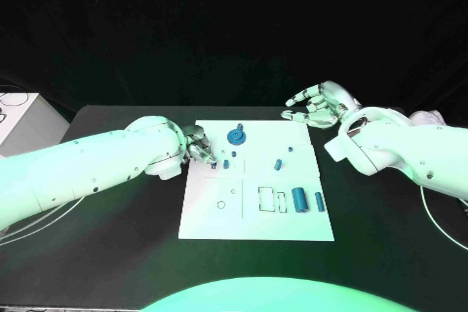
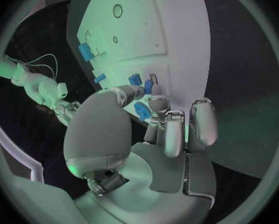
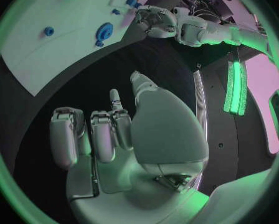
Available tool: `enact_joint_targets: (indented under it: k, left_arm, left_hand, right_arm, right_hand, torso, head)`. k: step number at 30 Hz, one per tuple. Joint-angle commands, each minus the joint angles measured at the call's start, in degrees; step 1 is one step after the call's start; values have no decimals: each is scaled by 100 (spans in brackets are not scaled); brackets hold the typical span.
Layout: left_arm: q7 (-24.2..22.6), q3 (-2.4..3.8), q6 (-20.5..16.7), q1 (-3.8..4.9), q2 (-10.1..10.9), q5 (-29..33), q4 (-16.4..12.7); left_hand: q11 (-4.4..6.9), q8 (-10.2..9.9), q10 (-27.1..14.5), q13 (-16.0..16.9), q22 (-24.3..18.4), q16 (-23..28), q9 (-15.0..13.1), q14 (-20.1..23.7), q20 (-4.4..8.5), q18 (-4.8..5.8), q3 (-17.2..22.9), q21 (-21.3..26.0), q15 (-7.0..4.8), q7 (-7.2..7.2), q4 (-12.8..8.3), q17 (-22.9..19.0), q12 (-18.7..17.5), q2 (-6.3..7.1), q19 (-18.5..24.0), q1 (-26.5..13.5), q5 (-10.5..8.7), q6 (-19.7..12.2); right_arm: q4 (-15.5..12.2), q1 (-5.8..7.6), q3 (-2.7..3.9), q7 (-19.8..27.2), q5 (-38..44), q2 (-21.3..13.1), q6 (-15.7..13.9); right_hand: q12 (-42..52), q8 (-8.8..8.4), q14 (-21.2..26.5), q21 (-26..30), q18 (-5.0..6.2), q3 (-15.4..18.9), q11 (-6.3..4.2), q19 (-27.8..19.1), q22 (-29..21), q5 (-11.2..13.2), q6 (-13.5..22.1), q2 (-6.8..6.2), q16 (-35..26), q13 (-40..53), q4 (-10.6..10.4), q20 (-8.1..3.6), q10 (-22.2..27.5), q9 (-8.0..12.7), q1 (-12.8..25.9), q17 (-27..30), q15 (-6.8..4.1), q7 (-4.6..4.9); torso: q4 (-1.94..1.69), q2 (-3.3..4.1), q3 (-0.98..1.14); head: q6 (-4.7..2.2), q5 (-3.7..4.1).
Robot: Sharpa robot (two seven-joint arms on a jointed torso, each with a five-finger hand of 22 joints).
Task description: Assemble the parts on the task board
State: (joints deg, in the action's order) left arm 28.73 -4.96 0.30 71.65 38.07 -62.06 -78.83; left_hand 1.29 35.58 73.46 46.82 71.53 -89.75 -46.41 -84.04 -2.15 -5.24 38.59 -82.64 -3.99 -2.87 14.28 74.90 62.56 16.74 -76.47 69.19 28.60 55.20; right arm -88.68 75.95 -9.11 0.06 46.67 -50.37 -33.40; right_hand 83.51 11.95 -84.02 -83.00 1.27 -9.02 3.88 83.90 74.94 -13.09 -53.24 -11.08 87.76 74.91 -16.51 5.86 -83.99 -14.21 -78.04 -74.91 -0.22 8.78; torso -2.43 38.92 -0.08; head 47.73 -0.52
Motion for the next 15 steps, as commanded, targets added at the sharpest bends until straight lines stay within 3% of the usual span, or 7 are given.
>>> enact_joint_targets:
  k: [1,15]
  left_arm:
    - [-25,1,170,-2,-11,-62,9]
    - [-32,1,413,-3,-12,-101,19]
  left_hand:
    - [15,15,40,-6,6,-25,-10,-596,0,105,1095,-37,-45,-4,-1144,1510,28,-74,-50,5,17,38]
    - [16,13,29,-39,9,-25,-9,-596,2,106,1099,-38,-46,-3,-1153,1510,4,-73,-52,0,15,40]
  right_arm:
    - [-1,-5,0,42,16,6,86]
    - [1,-7,0,45,41,9,89]
  right_hand:
    - [-22,31,-471,36,57,6,16,267,1068,-24,30,42,-12,1034,0,-5,-99,-2,36,-1095,6,2]
    - [-22,31,-471,36,57,6,16,267,1068,-24,30,42,-12,1034,0,-5,-99,-2,36,-1095,6,2]
  torso:
    - [-5,1,3]
    - [-6,-2,2]
  head:
    - [5,1]
    - [34,7]
